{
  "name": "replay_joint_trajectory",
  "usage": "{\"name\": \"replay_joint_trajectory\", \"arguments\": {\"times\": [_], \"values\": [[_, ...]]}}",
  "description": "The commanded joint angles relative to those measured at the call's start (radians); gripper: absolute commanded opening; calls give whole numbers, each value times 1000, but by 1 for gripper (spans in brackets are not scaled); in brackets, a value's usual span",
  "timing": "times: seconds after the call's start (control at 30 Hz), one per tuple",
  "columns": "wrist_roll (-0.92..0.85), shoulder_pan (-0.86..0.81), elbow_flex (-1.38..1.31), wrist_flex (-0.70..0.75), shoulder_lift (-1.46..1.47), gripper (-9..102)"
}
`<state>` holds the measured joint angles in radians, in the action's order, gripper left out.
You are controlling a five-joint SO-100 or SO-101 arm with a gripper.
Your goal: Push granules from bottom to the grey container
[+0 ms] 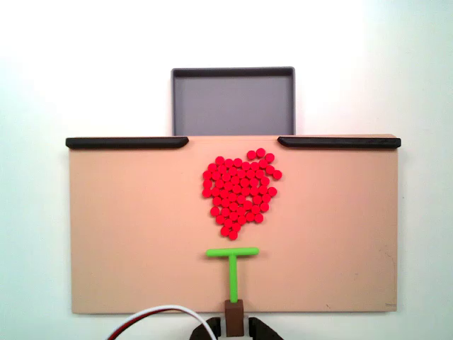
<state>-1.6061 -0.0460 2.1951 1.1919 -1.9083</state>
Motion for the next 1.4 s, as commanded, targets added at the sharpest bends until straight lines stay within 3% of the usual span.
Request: {"name": "replay_joint_trajectory", "arguments": {"times": [0.0,1.37], "values": [[6,6,-5,-5,-5,0],[5,8,-23,-71,95,0]]}}
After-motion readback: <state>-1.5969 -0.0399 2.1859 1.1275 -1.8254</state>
